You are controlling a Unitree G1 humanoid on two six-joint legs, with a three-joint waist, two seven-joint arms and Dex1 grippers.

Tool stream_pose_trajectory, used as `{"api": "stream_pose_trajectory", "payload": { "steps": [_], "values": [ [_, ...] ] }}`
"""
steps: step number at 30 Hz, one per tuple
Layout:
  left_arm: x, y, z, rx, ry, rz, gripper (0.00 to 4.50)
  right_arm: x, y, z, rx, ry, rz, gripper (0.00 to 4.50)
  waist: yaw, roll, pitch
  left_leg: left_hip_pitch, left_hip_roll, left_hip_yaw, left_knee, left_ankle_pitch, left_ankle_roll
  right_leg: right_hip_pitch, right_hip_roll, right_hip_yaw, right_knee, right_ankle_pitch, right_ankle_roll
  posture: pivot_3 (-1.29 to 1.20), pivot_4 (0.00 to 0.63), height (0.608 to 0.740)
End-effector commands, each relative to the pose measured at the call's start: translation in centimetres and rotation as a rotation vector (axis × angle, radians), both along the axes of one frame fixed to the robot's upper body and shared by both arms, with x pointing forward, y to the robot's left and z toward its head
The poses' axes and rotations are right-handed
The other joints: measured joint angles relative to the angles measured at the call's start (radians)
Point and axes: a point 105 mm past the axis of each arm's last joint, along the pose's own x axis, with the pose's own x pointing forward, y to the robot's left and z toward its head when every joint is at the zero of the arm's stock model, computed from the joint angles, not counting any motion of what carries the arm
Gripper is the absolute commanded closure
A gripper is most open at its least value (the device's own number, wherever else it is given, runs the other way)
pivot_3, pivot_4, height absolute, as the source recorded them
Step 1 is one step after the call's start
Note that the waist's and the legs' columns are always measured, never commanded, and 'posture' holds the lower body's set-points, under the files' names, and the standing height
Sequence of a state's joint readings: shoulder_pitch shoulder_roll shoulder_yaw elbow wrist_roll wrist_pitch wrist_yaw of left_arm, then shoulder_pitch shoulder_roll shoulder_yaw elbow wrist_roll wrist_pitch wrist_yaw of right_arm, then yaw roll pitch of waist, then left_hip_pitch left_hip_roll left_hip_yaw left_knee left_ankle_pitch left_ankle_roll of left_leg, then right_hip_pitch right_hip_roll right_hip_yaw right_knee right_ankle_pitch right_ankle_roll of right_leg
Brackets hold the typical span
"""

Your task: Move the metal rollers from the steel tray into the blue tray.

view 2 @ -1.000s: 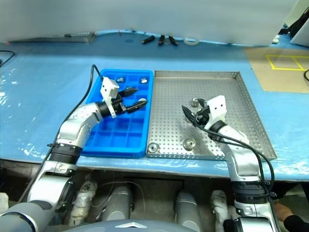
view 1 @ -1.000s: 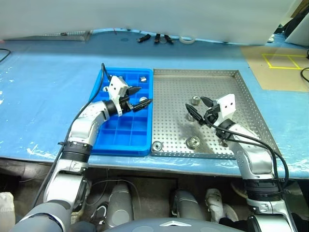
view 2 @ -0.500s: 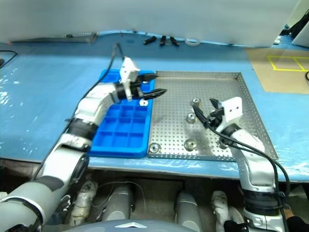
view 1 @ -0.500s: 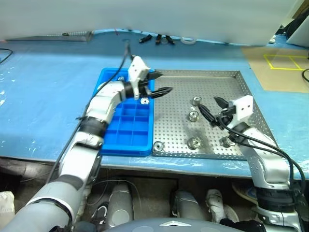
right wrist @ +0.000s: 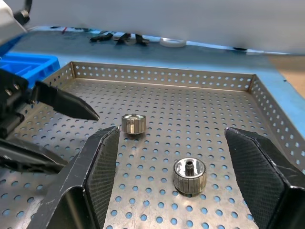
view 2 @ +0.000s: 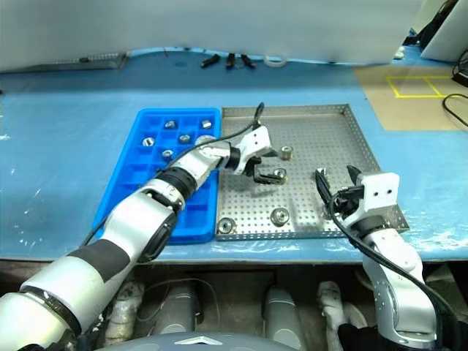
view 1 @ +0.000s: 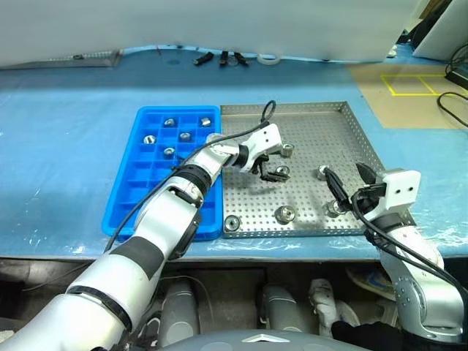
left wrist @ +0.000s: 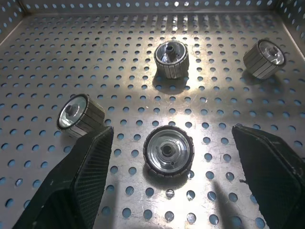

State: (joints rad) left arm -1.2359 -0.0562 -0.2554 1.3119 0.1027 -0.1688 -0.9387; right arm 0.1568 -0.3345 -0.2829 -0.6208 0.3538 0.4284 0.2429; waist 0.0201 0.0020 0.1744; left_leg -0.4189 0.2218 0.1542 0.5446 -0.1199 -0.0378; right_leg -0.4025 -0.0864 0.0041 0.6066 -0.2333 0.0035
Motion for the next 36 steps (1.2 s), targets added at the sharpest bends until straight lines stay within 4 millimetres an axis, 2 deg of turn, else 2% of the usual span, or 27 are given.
{"api": "stream_pose_trajectory", "payload": {
  "steps": [1, 6, 11, 17, 21, 24, 26, 27, 28, 33, 36],
  "values": [
    [0.1, -1.2, 0.0, 0.035, -0.09, 0.017, 0.29, -1.0, 0.2, 1.1, -0.012, -0.043, -0.027, 0.79, -0.005, 0.0, 0.0, 0.0, -0.001, 0.001, 0.0, 0.0, 0.0, 0.0, -0.001, 0.0, 0.0, 0.0, 0.0, -0.53, 0.15, 0.74],
    [0.2, -1.6, -1.2, 0.055, -0.077, 0.087, 0.29, -1.6, -0.2, 1.0, -0.018, -0.034, -0.064, 0.79, -0.024, 0.0, 0.0, 0.001, -0.004, 0.005, 0.002, -0.003, 0.005, 0.0, -0.004, 0.0, -0.001, 0.0, 0.002, -0.55, 0.15, 0.74],
    [1.2, -0.6, -2.5, 0.119, -0.099, 0.214, 0.29, -1.8, -0.5, 0.7, -0.022, -0.024, -0.089, 0.79, -0.04, 0.0, 0.0, 0.001, -0.007, 0.006, 0.003, -0.004, 0.008, 0.0, -0.004, 0.0, -0.002, 0.0, 0.004, -0.56, 0.15, 0.74],
    [1.3, 0.3, -3.9, 0.178, -0.086, 0.234, 0.29, -1.6, -0.2, 0.4, -0.017, -0.017, -0.088, 0.79, -0.043, 0.0, -0.001, 0.001, -0.009, 0.007, 0.006, -0.006, 0.011, 0.002, -0.007, 0.0, -0.002, 0.0, 0.004, -0.56, 0.15, 0.74],
    [1.1, 0.2, -3.8, 0.161, -0.069, 0.215, 1.15, -1.4, -0.3, 0.3, -0.017, -0.017, -0.088, 0.76, -0.052, 0.0, -0.001, 0.001, -0.01, 0.007, 0.008, -0.006, 0.012, 0.003, -0.008, 0.001, -0.002, 0.0, 0.005, -0.55, 0.15, 0.74],
    [1.3, 0.5, -3.9, 0.17, -0.081, 0.237, 2.11, -1.2, -0.3, 0.3, -0.017, -0.019, -0.086, 0.76, -0.06, 0.0, -0.001, 0.001, -0.011, 0.007, 0.009, -0.007, 0.012, 0.004, -0.009, 0.001, -0.002, 0.001, 0.006, -0.54, 0.15, 0.74],
    [1.1, 0.4, -3.8, 0.155, -0.06, 0.209, 2.11, -1.0, -0.1, 0.3, -0.014, -0.022, -0.079, 0.76, -0.063, 0.0, -0.001, 0.001, -0.012, 0.007, 0.009, -0.007, 0.012, 0.003, -0.01, 0.001, -0.002, 0.001, 0.006, -0.53, 0.15, 0.74],
    [1.0, 0.4, -3.8, 0.152, -0.056, 0.204, 2.6, -0.9, -0.1, 0.3, -0.013, -0.022, -0.075, 0.76, -0.064, 0.0, -0.001, 0.001, -0.012, 0.007, 0.009, -0.007, 0.013, 0.003, -0.01, 0.001, -0.002, 0.001, 0.006, -0.53, 0.15, 0.74],
    [1.2, 0.5, -3.8, 0.153, -0.059, 0.212, 2.76, -0.9, 0.0, 0.3, -0.014, -0.021, -0.072, 0.76, -0.064, 0.0, -0.001, 0.001, -0.012, 0.007, 0.009, -0.007, 0.013, 0.003, -0.01, 0.001, -0.002, 0.001, 0.006, -0.53, 0.15, 0.74],
    [1.7, 1.0, -3.0, 0.119, -0.061, 0.235, 2.79, -0.5, 0.4, 0.3, -0.014, -0.022, -0.053, 0.76, -0.063, 0.0, -0.001, -0.001, -0.012, 0.007, 0.008, -0.008, 0.015, 0.002, -0.01, 0.001, -0.004, 0.0, 0.008, -0.51, 0.15, 0.74],
    [2.0, 0.6, -0.4, -0.022, -0.013, 0.216, 2.79, -0.2, 0.5, 0.6, -0.01, -0.032, -0.038, 0.76, -0.062, 0.0, -0.001, -0.001, -0.012, 0.007, 0.008, -0.009, 0.015, 0.001, -0.01, 0.001, -0.004, 0.0, 0.008, -0.49, 0.15, 0.74]
  ]
}}
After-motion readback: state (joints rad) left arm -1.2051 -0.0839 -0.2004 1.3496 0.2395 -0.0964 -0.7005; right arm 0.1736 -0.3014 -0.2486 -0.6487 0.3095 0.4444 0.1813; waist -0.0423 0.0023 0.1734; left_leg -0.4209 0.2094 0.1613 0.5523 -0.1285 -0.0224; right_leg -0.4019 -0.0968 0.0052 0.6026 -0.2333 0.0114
